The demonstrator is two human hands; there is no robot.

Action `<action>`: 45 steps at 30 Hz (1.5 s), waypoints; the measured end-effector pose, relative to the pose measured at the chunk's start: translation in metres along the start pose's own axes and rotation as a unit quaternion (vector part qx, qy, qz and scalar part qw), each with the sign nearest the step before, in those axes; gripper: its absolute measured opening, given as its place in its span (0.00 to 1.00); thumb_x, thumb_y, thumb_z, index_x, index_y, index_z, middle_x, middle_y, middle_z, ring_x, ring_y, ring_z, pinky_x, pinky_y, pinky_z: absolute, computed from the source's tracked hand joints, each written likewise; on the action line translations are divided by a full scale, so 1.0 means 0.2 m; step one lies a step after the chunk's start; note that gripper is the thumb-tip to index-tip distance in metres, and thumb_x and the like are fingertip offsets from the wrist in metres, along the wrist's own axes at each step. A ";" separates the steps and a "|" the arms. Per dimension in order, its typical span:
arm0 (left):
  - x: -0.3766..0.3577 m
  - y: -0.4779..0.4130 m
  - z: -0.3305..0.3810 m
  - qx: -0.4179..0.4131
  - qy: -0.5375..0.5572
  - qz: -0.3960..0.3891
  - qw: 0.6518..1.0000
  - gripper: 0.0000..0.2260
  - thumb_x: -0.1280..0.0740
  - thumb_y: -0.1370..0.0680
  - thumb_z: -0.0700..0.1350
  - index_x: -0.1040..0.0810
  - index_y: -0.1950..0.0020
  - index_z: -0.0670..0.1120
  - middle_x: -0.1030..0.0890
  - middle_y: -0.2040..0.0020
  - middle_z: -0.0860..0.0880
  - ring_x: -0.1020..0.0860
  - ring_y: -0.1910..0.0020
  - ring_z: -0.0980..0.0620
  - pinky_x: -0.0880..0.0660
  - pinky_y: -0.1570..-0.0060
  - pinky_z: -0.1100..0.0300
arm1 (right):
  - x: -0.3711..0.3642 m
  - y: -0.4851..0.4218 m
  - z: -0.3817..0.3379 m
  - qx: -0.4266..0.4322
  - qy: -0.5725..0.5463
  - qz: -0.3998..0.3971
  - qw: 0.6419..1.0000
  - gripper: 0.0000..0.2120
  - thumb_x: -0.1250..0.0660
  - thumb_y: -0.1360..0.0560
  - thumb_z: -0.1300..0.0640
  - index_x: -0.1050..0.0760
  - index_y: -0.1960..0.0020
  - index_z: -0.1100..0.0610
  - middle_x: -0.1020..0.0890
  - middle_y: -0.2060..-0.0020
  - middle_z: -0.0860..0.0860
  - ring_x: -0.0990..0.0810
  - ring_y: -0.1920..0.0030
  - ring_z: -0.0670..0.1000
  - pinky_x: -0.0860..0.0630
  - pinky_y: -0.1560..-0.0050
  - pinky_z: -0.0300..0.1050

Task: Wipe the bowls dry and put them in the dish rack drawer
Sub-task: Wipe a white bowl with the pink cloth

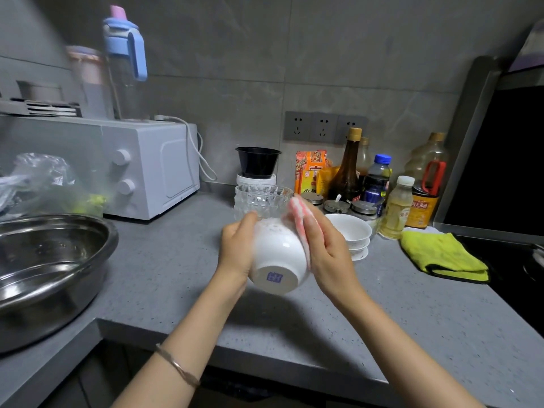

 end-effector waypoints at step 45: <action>-0.04 0.10 -0.27 0.213 -0.019 -0.189 0.958 0.18 0.44 0.20 0.56 0.24 0.39 0.46 0.18 0.50 0.41 0.20 0.54 0.45 0.20 0.57 0.44 | -0.03 0.02 -0.05 0.209 0.462 -0.129 0.852 0.23 0.50 0.20 0.42 0.22 0.51 0.56 0.25 0.52 0.51 0.30 0.52 0.52 0.36 0.49 0.46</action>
Point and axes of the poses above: each hand's wrist, its own y-axis away from the middle knuckle, its own x-axis out of the back of the hand, z = x × y, the point moved 8 cm from there along -y, towards the middle knuckle
